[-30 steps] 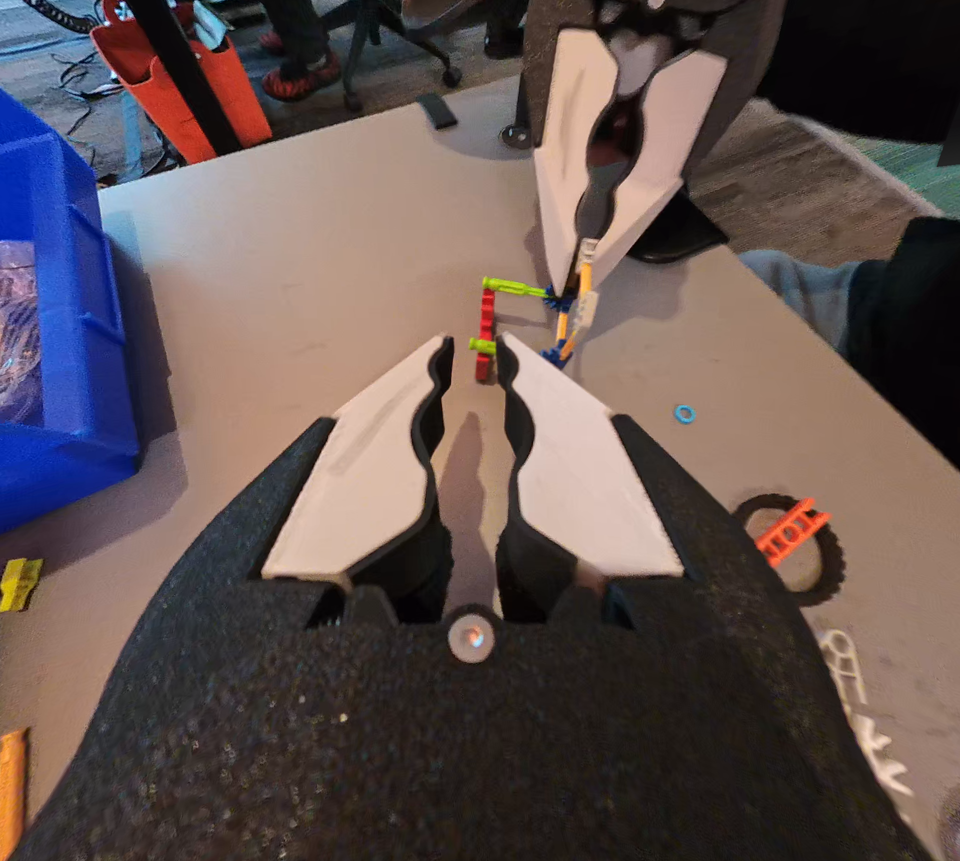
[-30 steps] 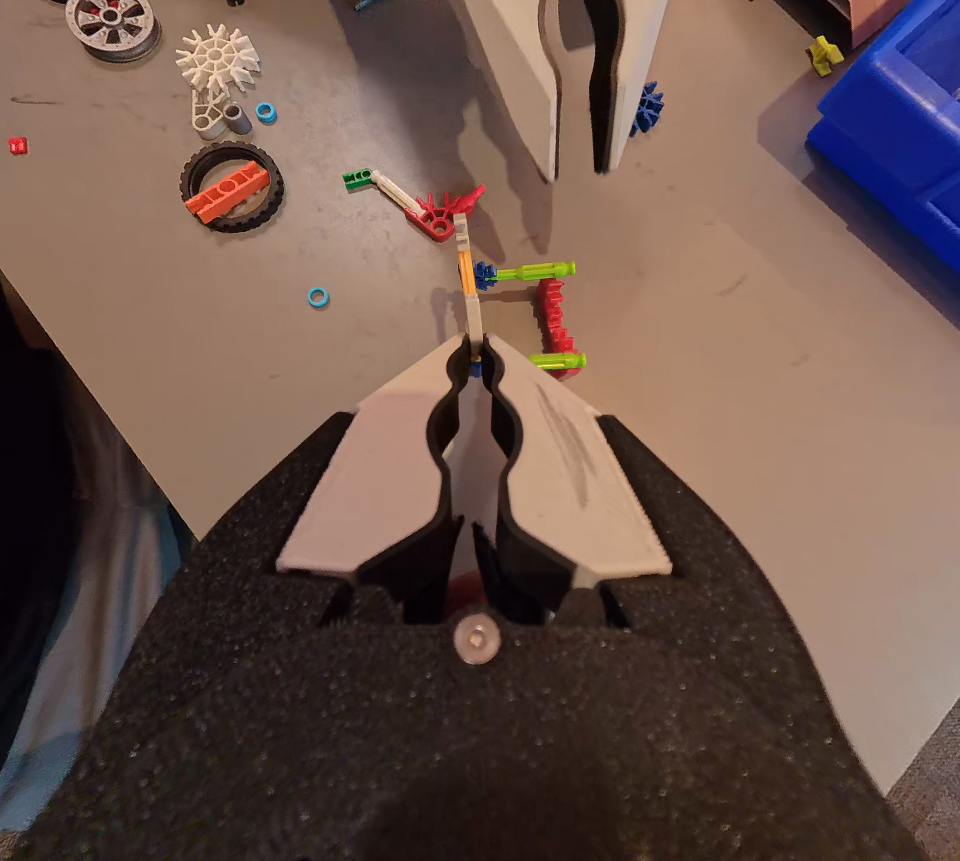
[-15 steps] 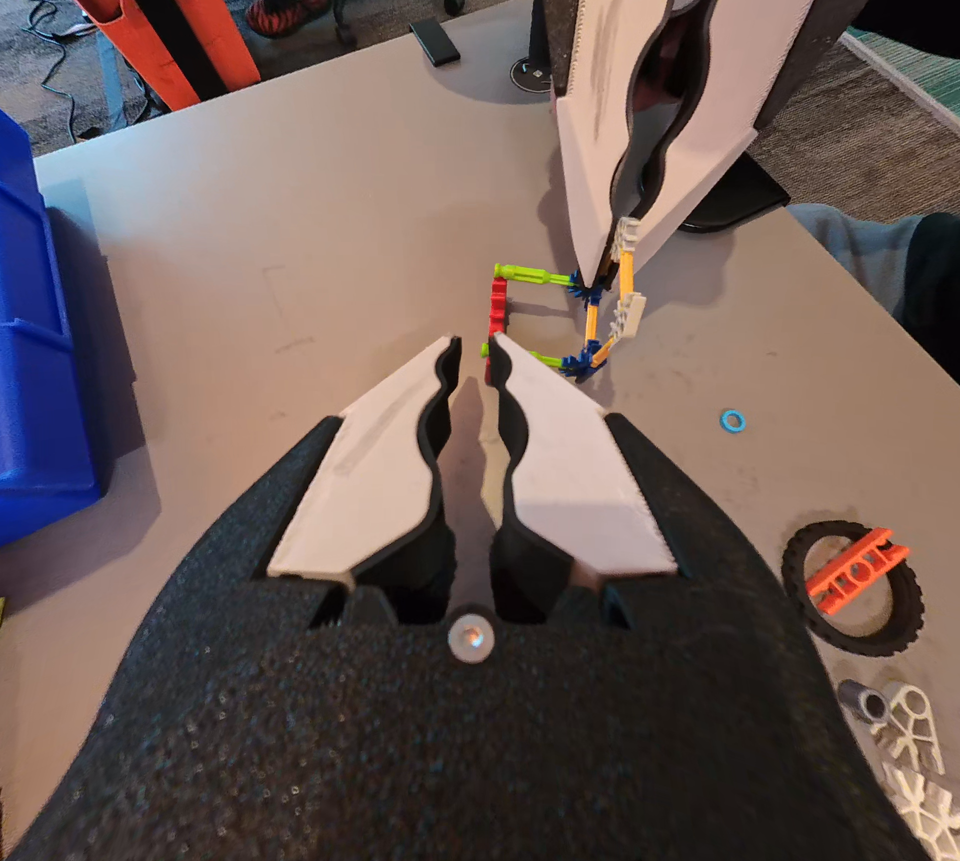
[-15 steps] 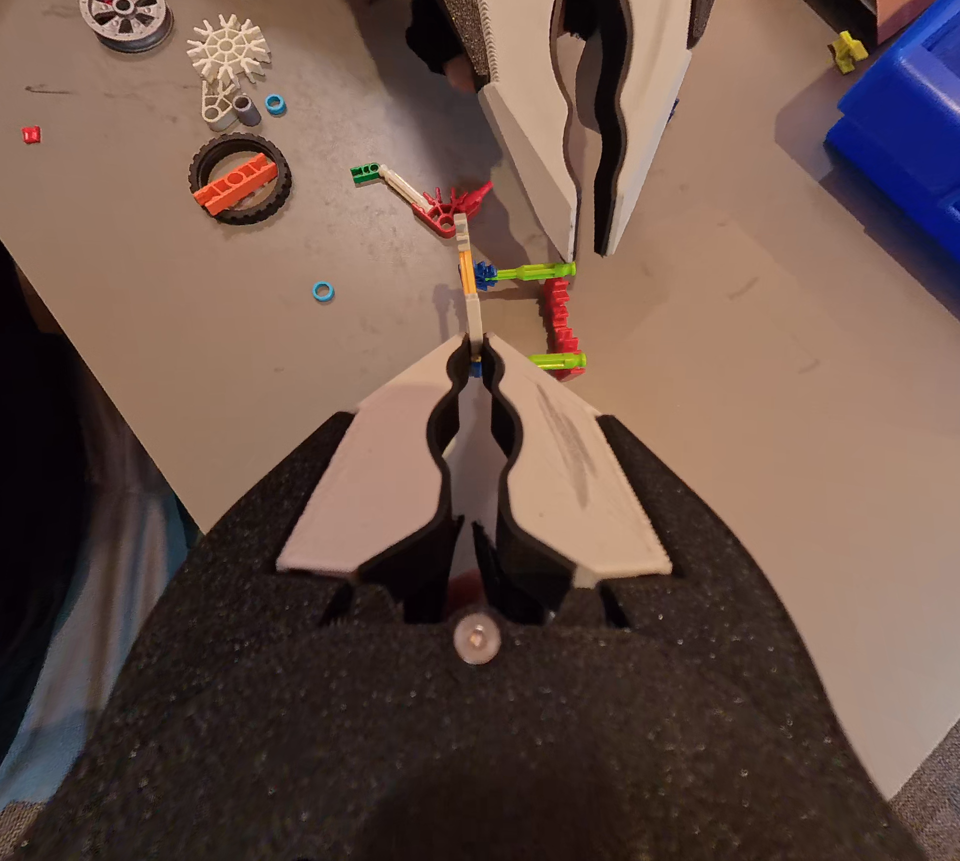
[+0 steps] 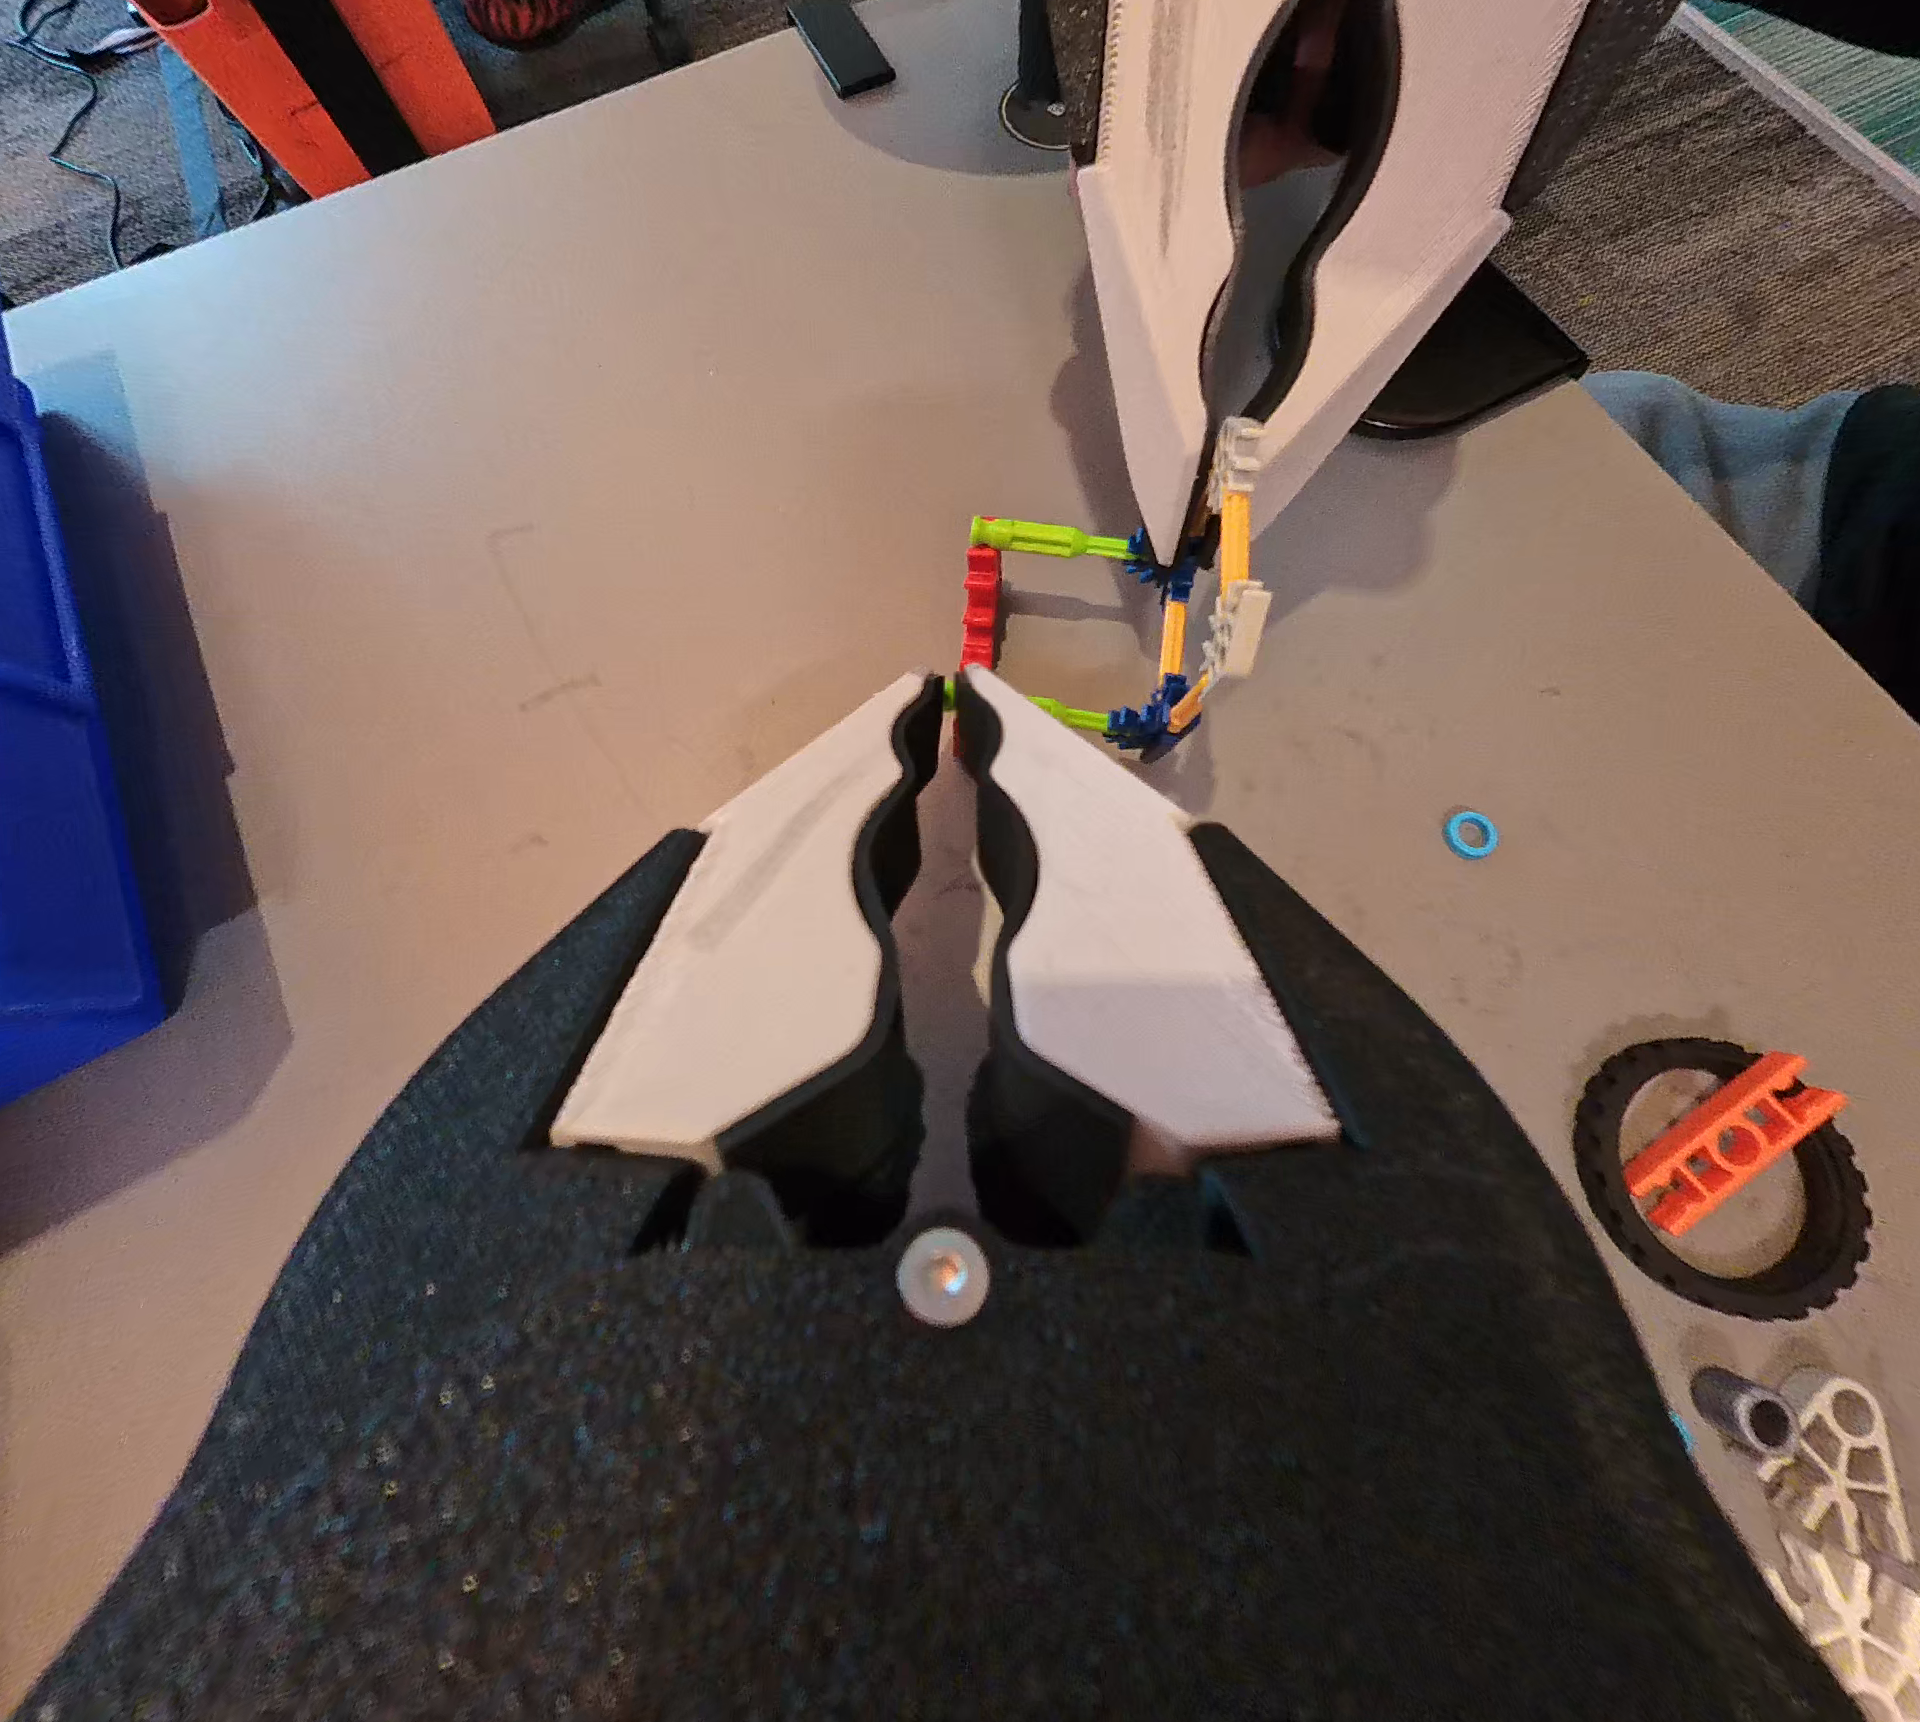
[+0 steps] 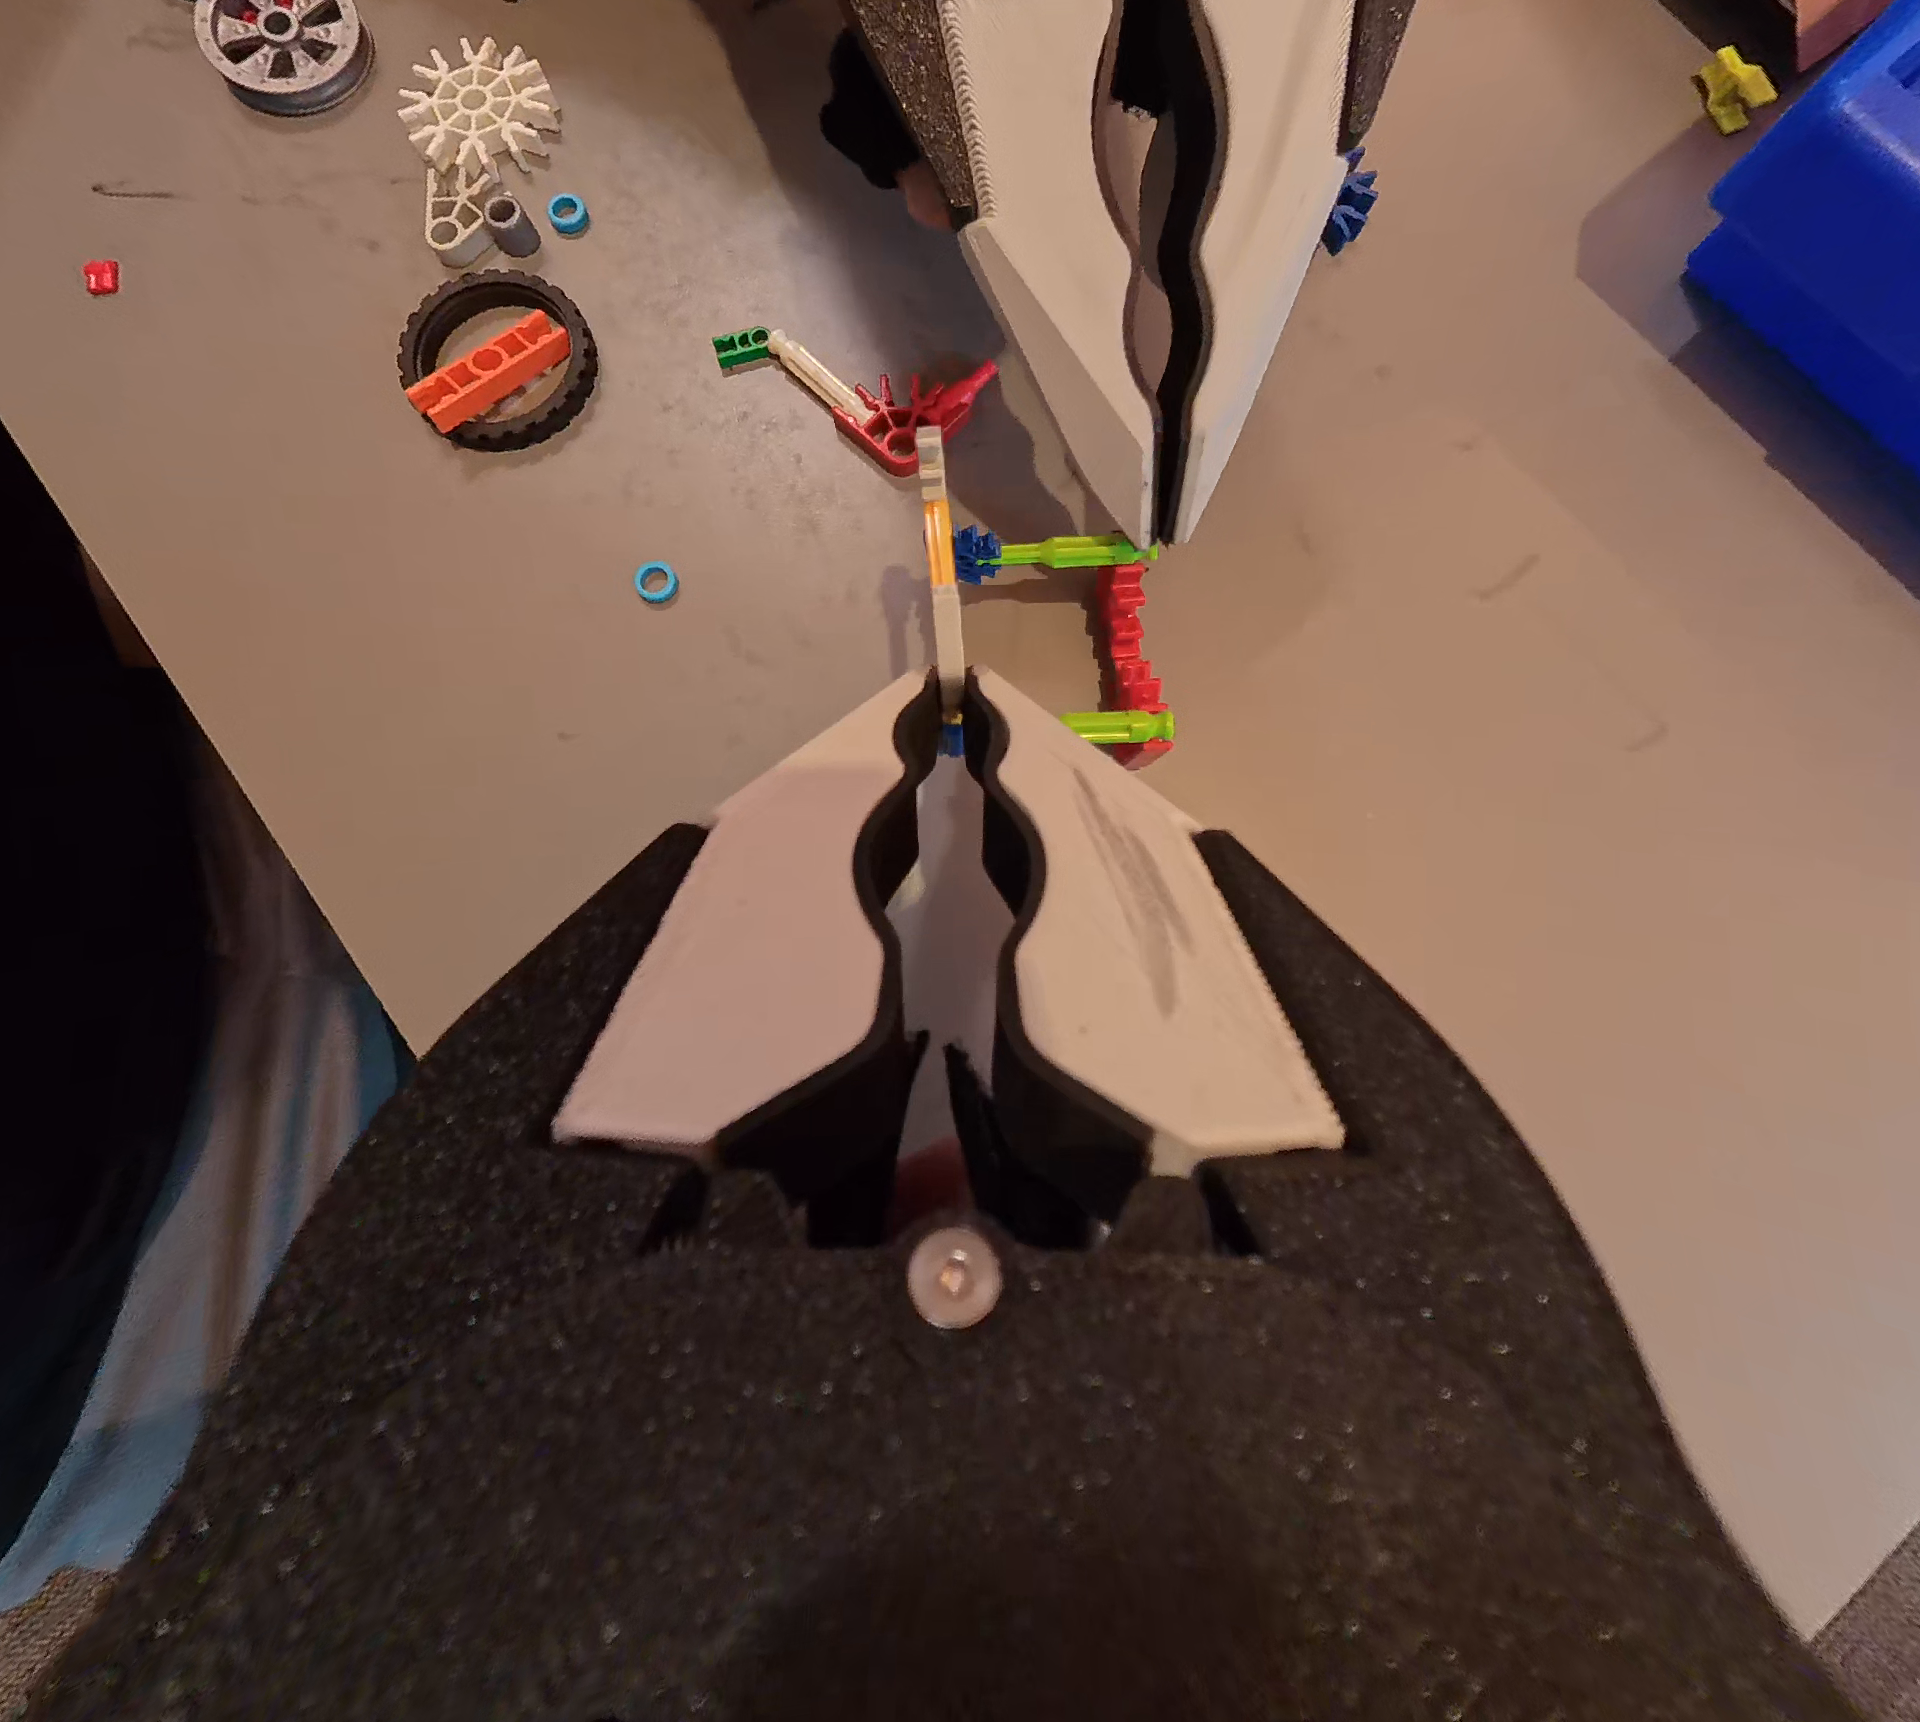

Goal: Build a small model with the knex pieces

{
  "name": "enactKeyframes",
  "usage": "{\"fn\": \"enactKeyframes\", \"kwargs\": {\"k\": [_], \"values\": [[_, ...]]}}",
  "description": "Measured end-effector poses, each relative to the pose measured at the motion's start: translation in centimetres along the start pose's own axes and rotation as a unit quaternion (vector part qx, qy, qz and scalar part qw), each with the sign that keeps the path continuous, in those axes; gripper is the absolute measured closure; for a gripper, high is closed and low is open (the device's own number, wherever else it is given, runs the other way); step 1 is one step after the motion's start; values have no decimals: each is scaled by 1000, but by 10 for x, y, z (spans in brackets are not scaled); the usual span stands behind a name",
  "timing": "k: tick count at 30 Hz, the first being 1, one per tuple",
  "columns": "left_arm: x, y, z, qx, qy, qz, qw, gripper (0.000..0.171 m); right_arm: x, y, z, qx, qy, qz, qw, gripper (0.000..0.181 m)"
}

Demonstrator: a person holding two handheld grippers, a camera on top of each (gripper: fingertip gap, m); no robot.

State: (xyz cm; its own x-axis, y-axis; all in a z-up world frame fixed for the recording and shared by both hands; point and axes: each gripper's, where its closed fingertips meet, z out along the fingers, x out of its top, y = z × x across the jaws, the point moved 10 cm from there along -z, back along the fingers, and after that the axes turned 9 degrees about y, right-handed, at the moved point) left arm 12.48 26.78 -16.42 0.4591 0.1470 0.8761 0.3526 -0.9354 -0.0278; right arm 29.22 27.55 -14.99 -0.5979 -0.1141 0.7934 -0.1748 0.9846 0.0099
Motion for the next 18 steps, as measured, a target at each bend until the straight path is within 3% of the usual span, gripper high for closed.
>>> {"fn": "enactKeyframes", "kwargs": {"k": [18], "values": [[0, 0, 0, 6, -6, 13, 1000, 171, -1, 3, 0, 6, 9, 28, 1000, 178]]}}
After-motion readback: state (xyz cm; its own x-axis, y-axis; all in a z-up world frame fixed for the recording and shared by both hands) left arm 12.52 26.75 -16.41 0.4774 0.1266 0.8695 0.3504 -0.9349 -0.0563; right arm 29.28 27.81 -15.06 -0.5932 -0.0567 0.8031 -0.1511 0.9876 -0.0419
